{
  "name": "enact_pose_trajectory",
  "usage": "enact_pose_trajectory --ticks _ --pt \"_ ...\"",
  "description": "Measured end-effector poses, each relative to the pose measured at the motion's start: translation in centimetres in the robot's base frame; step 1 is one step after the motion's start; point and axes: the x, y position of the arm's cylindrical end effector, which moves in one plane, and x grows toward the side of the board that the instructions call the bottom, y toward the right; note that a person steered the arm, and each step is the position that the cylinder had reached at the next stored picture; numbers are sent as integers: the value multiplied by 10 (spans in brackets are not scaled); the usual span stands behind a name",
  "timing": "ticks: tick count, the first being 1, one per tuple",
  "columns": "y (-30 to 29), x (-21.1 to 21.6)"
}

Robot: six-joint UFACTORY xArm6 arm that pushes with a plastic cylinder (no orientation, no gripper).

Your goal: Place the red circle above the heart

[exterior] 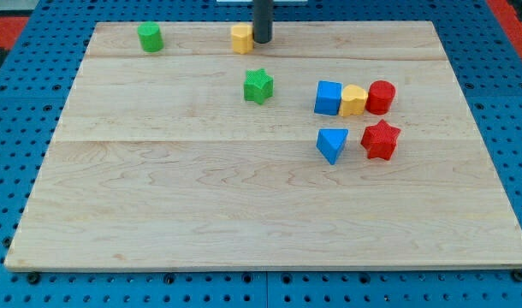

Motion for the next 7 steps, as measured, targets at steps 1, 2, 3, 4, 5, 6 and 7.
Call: enact_pose_trajectory --ticks 1,2,3,4,5,6,7 --pt "12 0" --pt "18 0" --pt "29 0" --pt "64 17" --pt "93 36" --pt "102 46" --pt "190 62"
